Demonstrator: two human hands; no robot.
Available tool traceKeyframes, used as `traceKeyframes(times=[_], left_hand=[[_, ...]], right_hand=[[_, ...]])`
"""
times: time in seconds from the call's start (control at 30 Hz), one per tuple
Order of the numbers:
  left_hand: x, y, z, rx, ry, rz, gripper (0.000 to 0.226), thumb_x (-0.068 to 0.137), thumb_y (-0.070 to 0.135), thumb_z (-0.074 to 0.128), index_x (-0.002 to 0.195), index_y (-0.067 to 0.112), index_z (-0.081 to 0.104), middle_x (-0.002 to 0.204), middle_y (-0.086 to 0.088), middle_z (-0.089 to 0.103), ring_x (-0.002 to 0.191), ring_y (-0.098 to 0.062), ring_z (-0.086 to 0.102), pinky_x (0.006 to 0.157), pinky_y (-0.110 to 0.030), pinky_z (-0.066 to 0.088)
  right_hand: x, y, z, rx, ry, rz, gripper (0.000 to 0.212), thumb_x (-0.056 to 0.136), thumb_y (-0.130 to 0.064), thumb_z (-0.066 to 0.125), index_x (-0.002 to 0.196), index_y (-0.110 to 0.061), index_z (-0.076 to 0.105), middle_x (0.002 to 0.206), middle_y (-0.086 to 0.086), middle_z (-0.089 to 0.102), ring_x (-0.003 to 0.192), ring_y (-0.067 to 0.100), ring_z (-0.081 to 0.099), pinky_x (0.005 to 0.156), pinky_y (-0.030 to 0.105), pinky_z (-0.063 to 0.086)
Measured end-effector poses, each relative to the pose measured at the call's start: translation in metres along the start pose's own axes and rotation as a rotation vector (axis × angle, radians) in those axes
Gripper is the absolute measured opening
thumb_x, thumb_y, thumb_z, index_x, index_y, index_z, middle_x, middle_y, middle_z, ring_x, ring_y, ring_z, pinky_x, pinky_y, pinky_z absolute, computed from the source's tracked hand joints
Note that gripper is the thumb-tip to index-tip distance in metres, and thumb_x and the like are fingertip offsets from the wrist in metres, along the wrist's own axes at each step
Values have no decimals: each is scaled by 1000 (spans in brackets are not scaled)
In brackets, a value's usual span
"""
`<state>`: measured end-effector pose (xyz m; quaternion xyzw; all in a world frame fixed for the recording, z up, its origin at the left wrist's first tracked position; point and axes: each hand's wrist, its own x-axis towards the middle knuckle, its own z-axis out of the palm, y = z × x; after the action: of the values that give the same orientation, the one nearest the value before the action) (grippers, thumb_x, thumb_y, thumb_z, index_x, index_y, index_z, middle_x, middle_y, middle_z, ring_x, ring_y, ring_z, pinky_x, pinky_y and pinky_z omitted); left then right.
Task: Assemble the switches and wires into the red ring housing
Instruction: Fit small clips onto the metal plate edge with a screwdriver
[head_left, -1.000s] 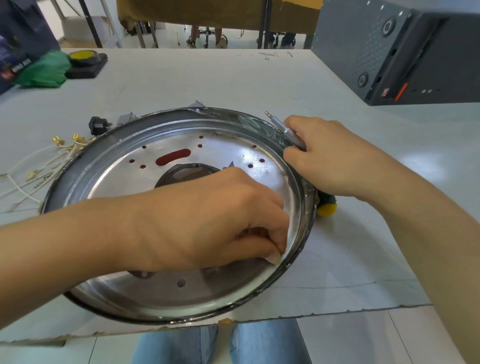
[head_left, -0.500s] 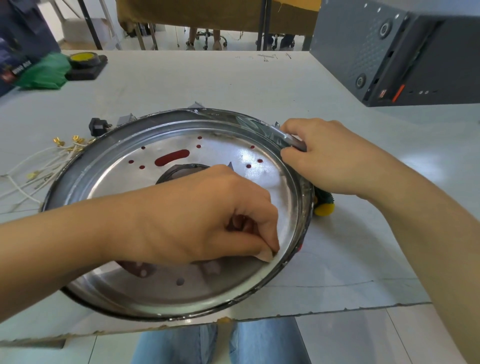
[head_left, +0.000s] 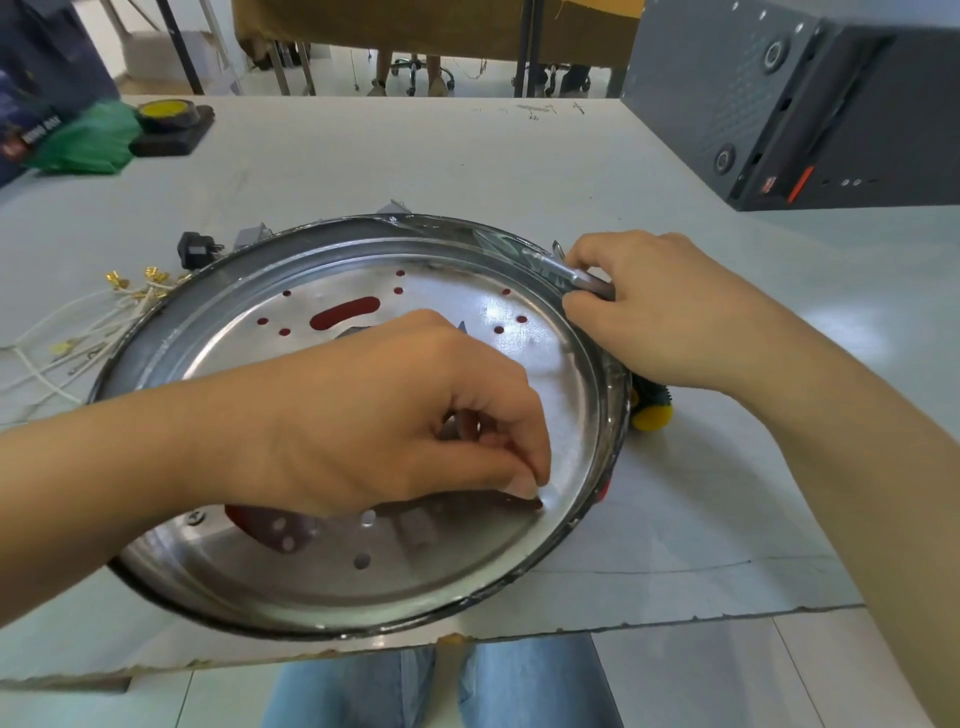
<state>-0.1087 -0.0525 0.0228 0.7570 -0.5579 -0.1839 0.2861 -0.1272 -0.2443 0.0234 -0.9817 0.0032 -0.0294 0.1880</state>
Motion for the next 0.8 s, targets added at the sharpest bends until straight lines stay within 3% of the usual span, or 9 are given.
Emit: traceKeyframes(times=[0.1, 0.27, 0.4, 0.57, 0.7, 0.8], left_hand=[[-4, -2, -7, 20, 38, 1, 15, 83, 34, 64, 87, 23, 73, 80, 8, 70, 73, -10, 66, 68, -21, 50], [-13, -11, -16, 44, 103, -72, 22, 78, 45, 56, 86, 31, 71, 81, 13, 70, 76, -10, 66, 69, -26, 51], [-22, -17, -23, 83, 174, -105, 20, 77, 48, 56, 87, 37, 69, 83, 18, 69, 77, -6, 66, 69, -18, 50], [-33, -26, -26, 123, 211, -198, 20, 76, 55, 55, 88, 42, 65, 90, 21, 70, 84, -1, 67, 75, -27, 53], [-37, -30, -24, 210, 203, -210, 28, 77, 60, 45, 89, 41, 61, 111, 37, 60, 82, -8, 68, 75, -37, 54], [-39, -35, -21, 271, 226, -150, 23, 82, 56, 43, 92, 40, 56, 101, 21, 68, 78, -12, 67, 70, -37, 54]], right_hand=[[0, 1, -1, -41, 11, -3, 16, 92, -20, 46, 95, -13, 60, 70, 6, 55, 58, 17, 46, 49, 27, 33], [3, 2, -1, -38, 0, -20, 22, 95, -21, 44, 74, -18, 50, 68, 5, 51, 60, 19, 46, 50, 28, 32], [4, 4, -2, -17, -20, -16, 15, 94, -21, 45, 90, -14, 58, 71, 5, 55, 60, 19, 48, 52, 28, 36], [4, 3, -7, -14, -88, 8, 11, 92, -21, 48, 93, -17, 58, 67, 1, 53, 55, 14, 47, 46, 27, 31], [10, 3, -14, 11, -138, 26, 11, 90, -26, 54, 99, -23, 59, 79, -4, 58, 68, 10, 54, 56, 24, 41], [19, 2, -15, 62, -138, 41, 16, 89, -34, 57, 100, -22, 61, 87, -2, 62, 75, 12, 57, 64, 24, 44]])
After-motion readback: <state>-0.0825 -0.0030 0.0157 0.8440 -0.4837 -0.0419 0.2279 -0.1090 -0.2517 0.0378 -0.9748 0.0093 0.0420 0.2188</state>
